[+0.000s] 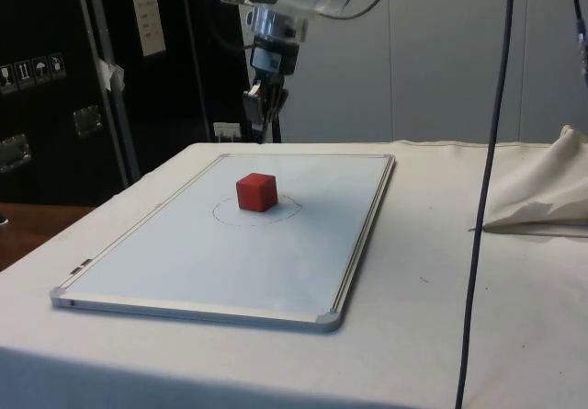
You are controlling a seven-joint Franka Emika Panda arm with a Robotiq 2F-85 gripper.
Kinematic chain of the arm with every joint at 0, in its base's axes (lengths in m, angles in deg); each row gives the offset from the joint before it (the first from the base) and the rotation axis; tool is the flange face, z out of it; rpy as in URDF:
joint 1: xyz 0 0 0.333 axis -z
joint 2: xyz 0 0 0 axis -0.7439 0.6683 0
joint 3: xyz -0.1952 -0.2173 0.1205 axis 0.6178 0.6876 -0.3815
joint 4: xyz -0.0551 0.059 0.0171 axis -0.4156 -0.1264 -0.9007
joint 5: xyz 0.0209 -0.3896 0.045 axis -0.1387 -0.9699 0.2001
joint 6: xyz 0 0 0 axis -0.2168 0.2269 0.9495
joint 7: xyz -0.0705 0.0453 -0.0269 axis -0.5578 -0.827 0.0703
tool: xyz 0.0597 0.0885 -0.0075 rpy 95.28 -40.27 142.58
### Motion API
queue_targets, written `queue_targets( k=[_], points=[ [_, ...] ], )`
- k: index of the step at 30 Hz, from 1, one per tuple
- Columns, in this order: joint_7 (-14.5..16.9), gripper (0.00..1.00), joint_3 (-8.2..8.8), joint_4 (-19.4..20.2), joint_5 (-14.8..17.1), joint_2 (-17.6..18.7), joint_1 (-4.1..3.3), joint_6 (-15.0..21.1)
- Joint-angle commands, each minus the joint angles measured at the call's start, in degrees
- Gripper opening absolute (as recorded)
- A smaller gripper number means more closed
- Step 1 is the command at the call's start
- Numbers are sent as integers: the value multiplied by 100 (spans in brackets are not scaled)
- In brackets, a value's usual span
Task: Push the cube into the marked area.
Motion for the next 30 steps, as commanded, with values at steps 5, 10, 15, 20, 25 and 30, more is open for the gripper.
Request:
queue_targets(
  k=[5,10,15,20,25,30],
  points=[
    [-178,0,69,74,-355,-281,-109,-103],
    [-172,0,-11,74,-498,-470,-63,-155],
    [-395,0,6,109,-877,-579,-149,-120],
    [-539,0,-29,109,-1123,-665,-172,-109],
    [-762,0,-103,103,-1473,-779,-183,-115],
    [-882,0,-149,97,-1679,-848,-183,-126]
  ],
)
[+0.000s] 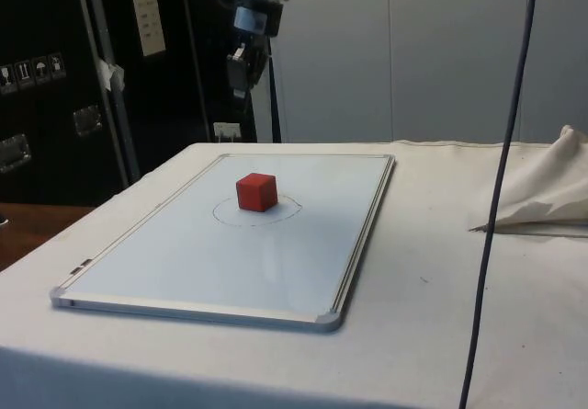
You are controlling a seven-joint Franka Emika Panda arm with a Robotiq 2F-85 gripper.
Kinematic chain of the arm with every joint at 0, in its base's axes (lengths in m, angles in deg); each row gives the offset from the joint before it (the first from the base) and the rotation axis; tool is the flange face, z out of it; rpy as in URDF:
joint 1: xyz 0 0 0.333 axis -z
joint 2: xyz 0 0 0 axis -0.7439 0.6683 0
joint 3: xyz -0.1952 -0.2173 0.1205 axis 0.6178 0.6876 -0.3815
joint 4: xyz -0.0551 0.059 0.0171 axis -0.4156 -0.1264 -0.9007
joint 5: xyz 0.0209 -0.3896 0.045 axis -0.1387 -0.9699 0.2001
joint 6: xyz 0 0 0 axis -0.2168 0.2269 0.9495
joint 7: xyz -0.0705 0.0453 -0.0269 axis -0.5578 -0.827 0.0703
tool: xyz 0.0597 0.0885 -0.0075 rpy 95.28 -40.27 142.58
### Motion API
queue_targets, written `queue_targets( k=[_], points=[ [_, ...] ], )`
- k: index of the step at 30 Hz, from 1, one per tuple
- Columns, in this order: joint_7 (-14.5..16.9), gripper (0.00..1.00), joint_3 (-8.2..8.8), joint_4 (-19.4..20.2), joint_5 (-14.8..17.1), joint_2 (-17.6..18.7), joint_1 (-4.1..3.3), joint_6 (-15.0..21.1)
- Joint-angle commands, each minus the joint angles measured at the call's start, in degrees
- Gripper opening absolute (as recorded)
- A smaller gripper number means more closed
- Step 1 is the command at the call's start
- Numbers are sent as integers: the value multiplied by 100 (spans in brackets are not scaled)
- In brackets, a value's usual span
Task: Push the cube into the marked area.
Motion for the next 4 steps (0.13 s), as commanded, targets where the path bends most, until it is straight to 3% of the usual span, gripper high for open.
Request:
queue_targets(
  k=[1,4],
  points=[
    [-138,0,34,11,-172,-17,-46,17],
    [-46,0,-34,0,-80,-52,0,0]
  ],
)
